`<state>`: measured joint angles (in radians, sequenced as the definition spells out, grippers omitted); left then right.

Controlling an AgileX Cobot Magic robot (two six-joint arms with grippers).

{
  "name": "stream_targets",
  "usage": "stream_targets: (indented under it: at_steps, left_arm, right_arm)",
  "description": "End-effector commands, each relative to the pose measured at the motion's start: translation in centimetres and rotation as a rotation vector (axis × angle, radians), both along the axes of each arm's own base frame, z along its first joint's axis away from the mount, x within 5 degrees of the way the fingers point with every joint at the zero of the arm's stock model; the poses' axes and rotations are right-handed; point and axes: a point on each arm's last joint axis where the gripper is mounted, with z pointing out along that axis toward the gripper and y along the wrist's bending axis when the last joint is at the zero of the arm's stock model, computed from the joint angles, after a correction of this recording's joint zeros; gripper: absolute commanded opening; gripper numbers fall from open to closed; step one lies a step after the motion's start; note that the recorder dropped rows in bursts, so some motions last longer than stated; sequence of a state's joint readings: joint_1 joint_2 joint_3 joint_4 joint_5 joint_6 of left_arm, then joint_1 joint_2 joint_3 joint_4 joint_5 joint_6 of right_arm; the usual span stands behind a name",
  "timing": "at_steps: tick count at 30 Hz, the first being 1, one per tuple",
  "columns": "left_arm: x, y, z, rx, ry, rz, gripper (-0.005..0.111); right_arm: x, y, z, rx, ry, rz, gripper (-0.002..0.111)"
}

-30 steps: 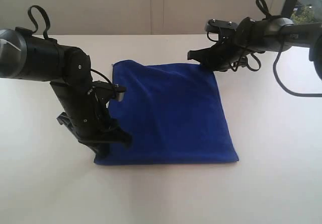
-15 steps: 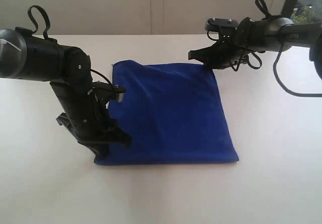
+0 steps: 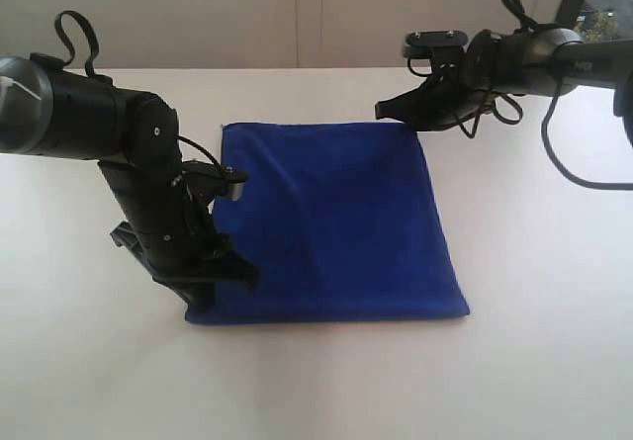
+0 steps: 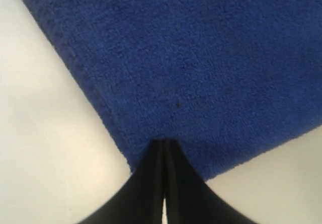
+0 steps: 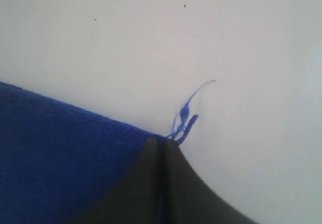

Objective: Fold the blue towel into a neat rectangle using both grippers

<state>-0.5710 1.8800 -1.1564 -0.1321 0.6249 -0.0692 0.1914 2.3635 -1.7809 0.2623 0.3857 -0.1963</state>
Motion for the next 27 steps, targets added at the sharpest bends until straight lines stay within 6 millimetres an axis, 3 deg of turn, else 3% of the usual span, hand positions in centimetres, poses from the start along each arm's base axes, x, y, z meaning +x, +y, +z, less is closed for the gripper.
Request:
stream_targets:
  at_steps: [1, 11, 19, 27]
  left_arm:
    - [-0.4, 0.2, 0.2, 0.003, 0.023, 0.007, 0.000]
    - [-0.4, 0.2, 0.2, 0.003, 0.023, 0.007, 0.000]
    - [-0.4, 0.2, 0.2, 0.003, 0.023, 0.007, 0.000]
    - [-0.4, 0.2, 0.2, 0.003, 0.023, 0.011, 0.000]
  right_arm:
    - [0.2, -0.4, 0.7, -0.047, -0.032, 0.026, 0.000]
    - [0.1, -0.4, 0.6, -0.056, -0.032, 0.030, 0.000]
    - [0.1, -0.4, -0.5, -0.060, -0.005, 0.032, 0.001]
    - [0.1, -0.4, -0.5, -0.060, -0.007, 0.032, 0.028]
